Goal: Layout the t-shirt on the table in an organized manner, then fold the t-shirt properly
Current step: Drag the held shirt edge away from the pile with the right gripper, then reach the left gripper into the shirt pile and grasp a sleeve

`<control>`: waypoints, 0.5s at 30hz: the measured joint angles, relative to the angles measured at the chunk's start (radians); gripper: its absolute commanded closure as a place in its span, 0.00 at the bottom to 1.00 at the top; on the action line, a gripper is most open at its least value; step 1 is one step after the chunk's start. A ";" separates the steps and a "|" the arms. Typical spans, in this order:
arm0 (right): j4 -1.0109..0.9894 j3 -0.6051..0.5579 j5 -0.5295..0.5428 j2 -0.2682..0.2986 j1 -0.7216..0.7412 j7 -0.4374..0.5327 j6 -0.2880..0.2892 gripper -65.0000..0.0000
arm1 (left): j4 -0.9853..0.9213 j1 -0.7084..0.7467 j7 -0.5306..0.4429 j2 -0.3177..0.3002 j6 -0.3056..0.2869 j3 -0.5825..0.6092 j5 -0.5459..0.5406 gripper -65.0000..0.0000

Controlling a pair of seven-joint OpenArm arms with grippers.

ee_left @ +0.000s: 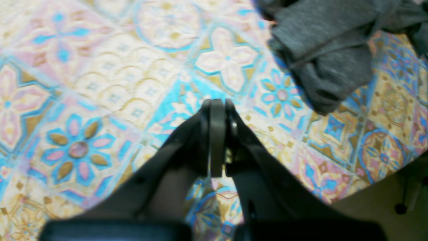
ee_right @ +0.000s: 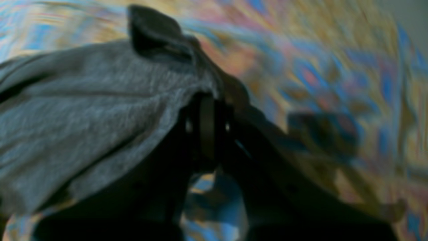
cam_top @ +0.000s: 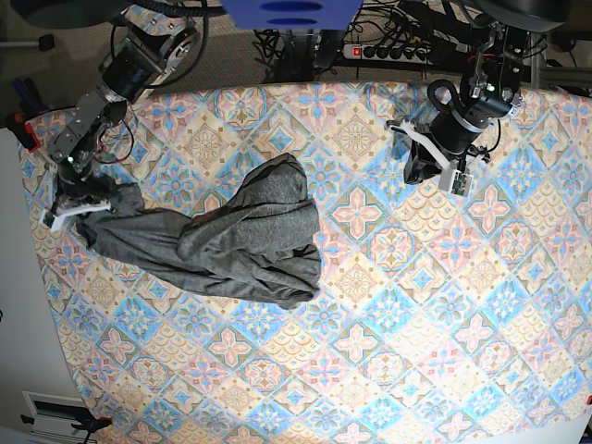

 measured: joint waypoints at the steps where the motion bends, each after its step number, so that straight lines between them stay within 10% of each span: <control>1: -0.019 0.013 -0.004 0.001 -0.001 0.000 -0.004 1.00 | 0.000 0.000 0.000 -0.002 0.006 0.006 0.002 1.00; 5: -0.058 0.020 -0.005 0.005 0.027 -0.003 -0.008 1.00 | -0.001 -0.003 0.000 -0.002 0.000 0.012 0.001 1.00; 11: -0.053 0.011 -0.002 0.002 0.038 -0.001 0.005 0.54 | -0.002 -0.046 0.010 -0.021 0.005 0.094 0.002 1.00; 15: -0.015 0.015 -0.007 0.002 0.027 -0.009 -0.002 0.52 | -0.002 -0.193 0.005 -0.051 0.002 0.241 0.000 1.00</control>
